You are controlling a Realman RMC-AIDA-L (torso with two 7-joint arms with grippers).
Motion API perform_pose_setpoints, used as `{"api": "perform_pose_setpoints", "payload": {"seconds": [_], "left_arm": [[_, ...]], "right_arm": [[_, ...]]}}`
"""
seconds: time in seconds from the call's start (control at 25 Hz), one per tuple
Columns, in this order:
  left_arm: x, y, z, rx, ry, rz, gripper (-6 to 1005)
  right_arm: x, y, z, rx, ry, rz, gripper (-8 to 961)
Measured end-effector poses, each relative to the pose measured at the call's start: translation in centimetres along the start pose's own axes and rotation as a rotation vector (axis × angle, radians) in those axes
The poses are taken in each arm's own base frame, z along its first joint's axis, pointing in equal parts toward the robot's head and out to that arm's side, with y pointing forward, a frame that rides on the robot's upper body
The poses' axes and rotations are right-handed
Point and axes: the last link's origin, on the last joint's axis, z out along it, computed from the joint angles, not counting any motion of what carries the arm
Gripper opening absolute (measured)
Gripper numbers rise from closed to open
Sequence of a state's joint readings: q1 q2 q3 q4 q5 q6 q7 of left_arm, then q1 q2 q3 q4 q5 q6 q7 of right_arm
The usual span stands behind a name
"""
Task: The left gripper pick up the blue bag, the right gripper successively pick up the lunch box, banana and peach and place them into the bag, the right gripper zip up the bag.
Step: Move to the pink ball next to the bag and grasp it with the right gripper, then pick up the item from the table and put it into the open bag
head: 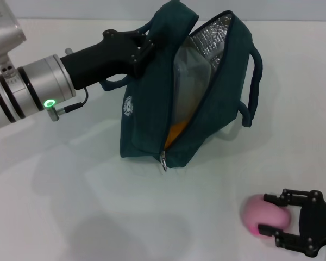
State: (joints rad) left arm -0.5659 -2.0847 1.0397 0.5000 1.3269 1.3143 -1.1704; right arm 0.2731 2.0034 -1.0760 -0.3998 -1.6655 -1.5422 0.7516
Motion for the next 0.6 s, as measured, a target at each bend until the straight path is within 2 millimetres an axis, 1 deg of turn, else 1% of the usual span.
{"api": "perform_pose_setpoints", "payload": {"seconds": [0.04,0.12,0.36,0.56,0.6], "left_arm": [[0.0,0.0,0.0,0.000,0.000,0.000,37],[0.0,0.0,0.0,-0.001,-0.001,0.001,37],[0.0,0.0,0.0,-0.002,-0.001,0.001,36],[0.0,0.1,0.0,-0.004,0.000,0.003,36],[0.0,0.1,0.0,-0.005,0.000,0.001,36]], "right_arm": [[0.0,0.0,0.0,-0.002,0.002,0.000,682],[-0.1,0.1,0.0,-0.010,-0.005,-0.001,505],[-1.1,0.3,-0.4,-0.028,-0.068,-0.012,381],[-1.8,-0.1,-1.2,0.009,-0.125,-0.019,278],[-2.0,-0.1,-1.4,0.013,-0.143,-0.025,269]]}}
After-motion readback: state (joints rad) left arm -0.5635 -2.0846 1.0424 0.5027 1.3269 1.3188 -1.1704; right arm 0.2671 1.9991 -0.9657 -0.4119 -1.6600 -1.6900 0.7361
